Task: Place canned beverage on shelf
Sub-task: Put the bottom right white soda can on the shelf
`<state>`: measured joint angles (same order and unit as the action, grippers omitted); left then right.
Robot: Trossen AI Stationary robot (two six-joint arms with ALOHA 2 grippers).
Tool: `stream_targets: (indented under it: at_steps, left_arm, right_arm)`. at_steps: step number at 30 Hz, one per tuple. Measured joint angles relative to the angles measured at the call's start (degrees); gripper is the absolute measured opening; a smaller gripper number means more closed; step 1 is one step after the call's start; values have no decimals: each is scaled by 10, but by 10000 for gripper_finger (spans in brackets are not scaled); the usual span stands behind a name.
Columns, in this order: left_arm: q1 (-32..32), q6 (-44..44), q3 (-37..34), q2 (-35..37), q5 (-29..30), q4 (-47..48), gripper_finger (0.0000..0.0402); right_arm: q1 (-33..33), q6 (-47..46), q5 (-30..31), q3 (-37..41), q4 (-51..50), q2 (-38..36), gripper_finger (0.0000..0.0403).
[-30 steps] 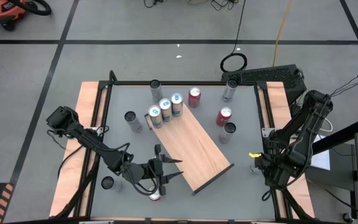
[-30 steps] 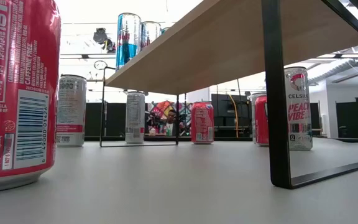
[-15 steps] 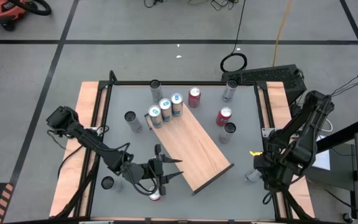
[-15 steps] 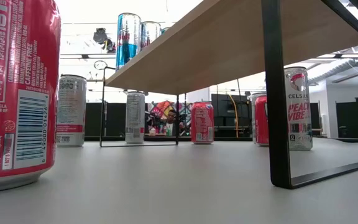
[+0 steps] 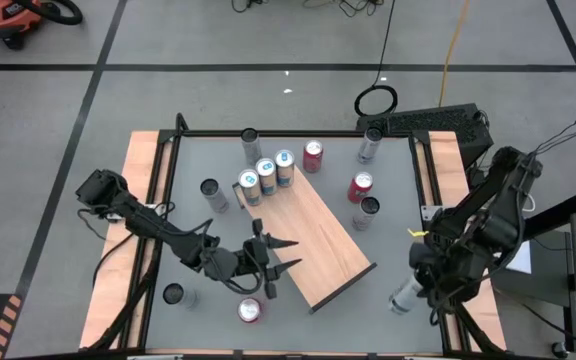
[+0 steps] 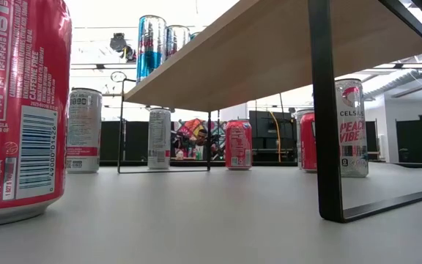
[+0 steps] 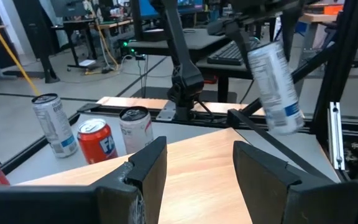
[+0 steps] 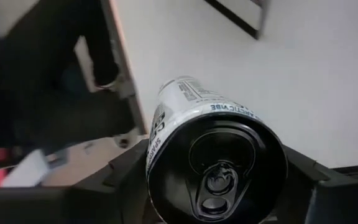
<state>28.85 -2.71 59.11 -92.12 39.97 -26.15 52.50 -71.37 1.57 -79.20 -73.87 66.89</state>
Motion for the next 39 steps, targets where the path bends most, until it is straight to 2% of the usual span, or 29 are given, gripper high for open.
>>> stream_targets:
  at_steps: [6,13,22,28,34,39]
  left_arm:
    - [0,0,0,0,0,-14,182]
    - [0,0,0,0,-5,-30,182]
    - [0,-11,0,0,-7,-34,182]
    - [0,-15,0,0,-15,-35,182]
    - [2,-15,0,0,-60,-72,182]
    - [7,-1,0,0,-69,-97,186]
  right_arm:
    - [-13,29,-2,-41,19,0,230]
    - [-42,105,17,-53,91,3,229]
    - [-83,173,-15,-74,125,26,229]
    - [-108,238,-17,-164,105,72,229]
    - [-137,302,-15,-277,-1,144,228]
    - [-161,360,-15,-362,-69,201,228]
